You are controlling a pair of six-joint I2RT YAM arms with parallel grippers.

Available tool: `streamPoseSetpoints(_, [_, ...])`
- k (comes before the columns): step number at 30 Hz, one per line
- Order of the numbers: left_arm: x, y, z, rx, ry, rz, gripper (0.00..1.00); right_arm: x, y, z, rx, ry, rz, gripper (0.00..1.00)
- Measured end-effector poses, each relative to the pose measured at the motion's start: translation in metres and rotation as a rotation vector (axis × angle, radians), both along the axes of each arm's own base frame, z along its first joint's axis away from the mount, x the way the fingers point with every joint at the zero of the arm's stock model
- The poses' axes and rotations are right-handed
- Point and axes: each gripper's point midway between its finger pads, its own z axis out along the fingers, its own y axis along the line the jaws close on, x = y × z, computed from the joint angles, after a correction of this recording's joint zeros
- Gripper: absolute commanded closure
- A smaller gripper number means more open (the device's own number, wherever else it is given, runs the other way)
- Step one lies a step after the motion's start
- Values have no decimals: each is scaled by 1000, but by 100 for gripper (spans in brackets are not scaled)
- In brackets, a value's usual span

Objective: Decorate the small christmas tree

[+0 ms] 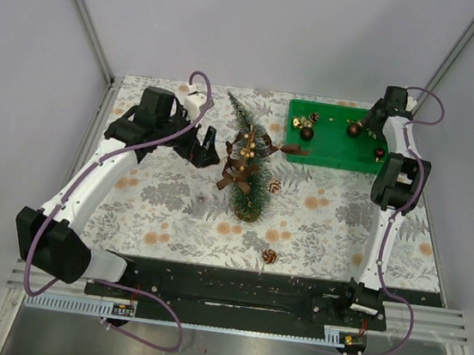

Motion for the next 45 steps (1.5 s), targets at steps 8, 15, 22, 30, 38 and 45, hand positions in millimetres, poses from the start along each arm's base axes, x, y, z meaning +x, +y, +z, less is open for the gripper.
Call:
streamPoseSetpoints(8, [0, 0, -1, 0, 1, -1, 1, -10, 1, -1, -5, -41, 1, 31])
streamPoseSetpoints(15, [0, 0, -1, 0, 0, 0, 1, -33, 17, 24, 24, -80, 41, 33])
streamPoseSetpoints(22, [2, 3, 5, -8, -16, 21, 1, -48, 70, 139, 87, -296, 173, 34])
streamPoseSetpoints(30, [6, 8, 14, -27, -44, 45, 1, -121, 186, 304, 443, -605, 604, 34])
streamPoseSetpoints(38, [6, 0, 19, -73, -55, 20, 1, -212, 297, 350, 755, -587, 1049, 32])
streamPoseSetpoints(45, [8, -3, 24, -95, -72, 15, 1, -275, 356, 364, 908, -511, 1340, 32])
